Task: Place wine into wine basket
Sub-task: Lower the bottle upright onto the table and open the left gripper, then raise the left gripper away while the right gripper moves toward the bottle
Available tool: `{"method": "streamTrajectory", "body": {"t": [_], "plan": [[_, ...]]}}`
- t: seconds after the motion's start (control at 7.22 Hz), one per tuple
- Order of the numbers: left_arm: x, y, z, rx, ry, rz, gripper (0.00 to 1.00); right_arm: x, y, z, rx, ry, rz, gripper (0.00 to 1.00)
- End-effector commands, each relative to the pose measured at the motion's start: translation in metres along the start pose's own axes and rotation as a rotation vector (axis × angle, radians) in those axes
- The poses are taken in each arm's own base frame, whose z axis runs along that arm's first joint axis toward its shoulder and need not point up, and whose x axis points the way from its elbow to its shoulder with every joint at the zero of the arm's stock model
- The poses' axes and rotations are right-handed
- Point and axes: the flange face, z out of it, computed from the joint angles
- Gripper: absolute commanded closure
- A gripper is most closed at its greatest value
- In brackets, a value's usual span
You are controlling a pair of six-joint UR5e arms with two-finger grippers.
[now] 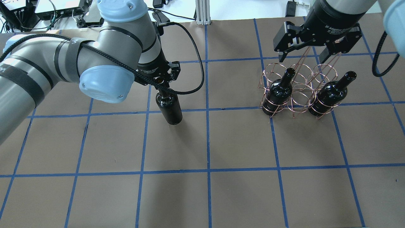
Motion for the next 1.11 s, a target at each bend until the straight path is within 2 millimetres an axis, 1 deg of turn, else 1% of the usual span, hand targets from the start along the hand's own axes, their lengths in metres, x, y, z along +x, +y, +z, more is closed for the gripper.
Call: {"method": "streamTrajectory", "body": {"t": [0.0,0.14,0.28,0.42,0.55,0.69,0.83,0.97], "plan": [[-0.001,0.001,0.004,-0.008,-0.007,0.003,0.01,-0.001,0.002,-0.003,0.006,-0.003,0.004,0.0],[-0.001,0.001,0.005,-0.009,-0.009,0.003,0.0,0.0,0.003,-0.004,0.003,0.002,0.004,0.0],[-0.006,-0.001,0.003,-0.008,-0.01,-0.01,0.0,0.0,0.003,-0.003,0.006,-0.003,0.004,0.0],[-0.015,-0.01,-0.01,0.018,-0.001,-0.027,0.0,-0.001,0.003,-0.003,0.007,-0.005,0.004,0.0],[-0.043,-0.025,-0.026,0.021,0.002,-0.074,0.0,-0.004,0.006,-0.01,0.02,-0.008,-0.001,0.0],[-0.079,-0.049,-0.051,-0.001,-0.01,-0.093,0.0,-0.018,0.017,-0.017,0.026,-0.049,0.014,0.0],[-0.109,-0.054,-0.077,-0.083,-0.034,-0.049,0.0,-0.039,0.026,-0.014,0.012,-0.054,0.043,0.0],[-0.126,-0.044,-0.11,-0.112,-0.044,-0.054,0.0,-0.067,0.037,-0.011,0.001,-0.063,0.085,0.0]]}}
